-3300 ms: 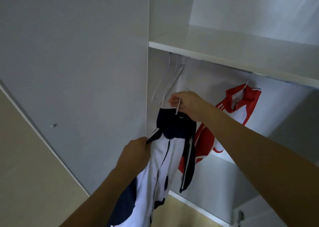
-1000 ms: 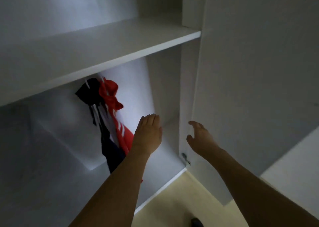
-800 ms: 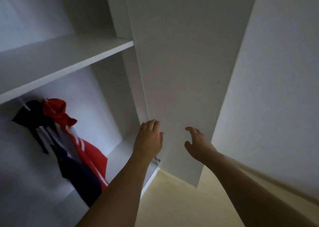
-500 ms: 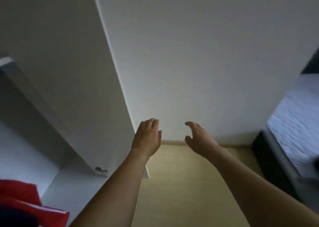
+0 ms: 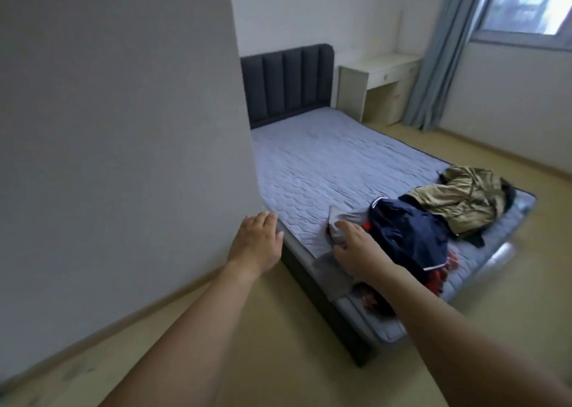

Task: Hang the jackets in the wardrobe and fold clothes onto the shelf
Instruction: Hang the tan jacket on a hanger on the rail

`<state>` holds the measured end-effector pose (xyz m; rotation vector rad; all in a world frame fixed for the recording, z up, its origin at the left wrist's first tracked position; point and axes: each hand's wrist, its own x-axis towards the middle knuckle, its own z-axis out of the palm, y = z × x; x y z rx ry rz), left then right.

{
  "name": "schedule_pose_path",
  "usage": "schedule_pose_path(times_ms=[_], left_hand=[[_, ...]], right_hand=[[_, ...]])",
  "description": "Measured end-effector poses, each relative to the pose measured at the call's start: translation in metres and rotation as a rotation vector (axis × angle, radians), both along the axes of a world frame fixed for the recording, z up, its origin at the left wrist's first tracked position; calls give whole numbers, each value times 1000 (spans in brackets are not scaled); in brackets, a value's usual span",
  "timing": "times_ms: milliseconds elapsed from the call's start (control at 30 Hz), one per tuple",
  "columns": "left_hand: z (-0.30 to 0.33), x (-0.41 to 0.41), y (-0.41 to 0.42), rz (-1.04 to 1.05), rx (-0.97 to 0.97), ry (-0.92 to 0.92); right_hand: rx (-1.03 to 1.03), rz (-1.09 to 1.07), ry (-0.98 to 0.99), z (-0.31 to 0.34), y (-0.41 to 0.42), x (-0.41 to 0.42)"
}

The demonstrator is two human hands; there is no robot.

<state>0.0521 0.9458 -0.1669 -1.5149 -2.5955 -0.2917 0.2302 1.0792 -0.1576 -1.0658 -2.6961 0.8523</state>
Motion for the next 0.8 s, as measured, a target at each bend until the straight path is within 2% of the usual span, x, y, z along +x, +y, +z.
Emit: schedule_pose_path(times_ms=[300, 533, 667, 800], left_hand=[[-37, 71, 279, -212, -68, -103], [-38, 141, 495, -348, -65, -207], [-47, 196, 607, -433, -91, -239], [-59, 245, 720, -432, -99, -276]], right_hand=[[-46, -218, -27, -19, 228, 91], [-58, -412, -23, -14, 414, 164], [-99, -498, -18, -36, 509, 222], [-126, -550, 1, -59, 617, 279]])
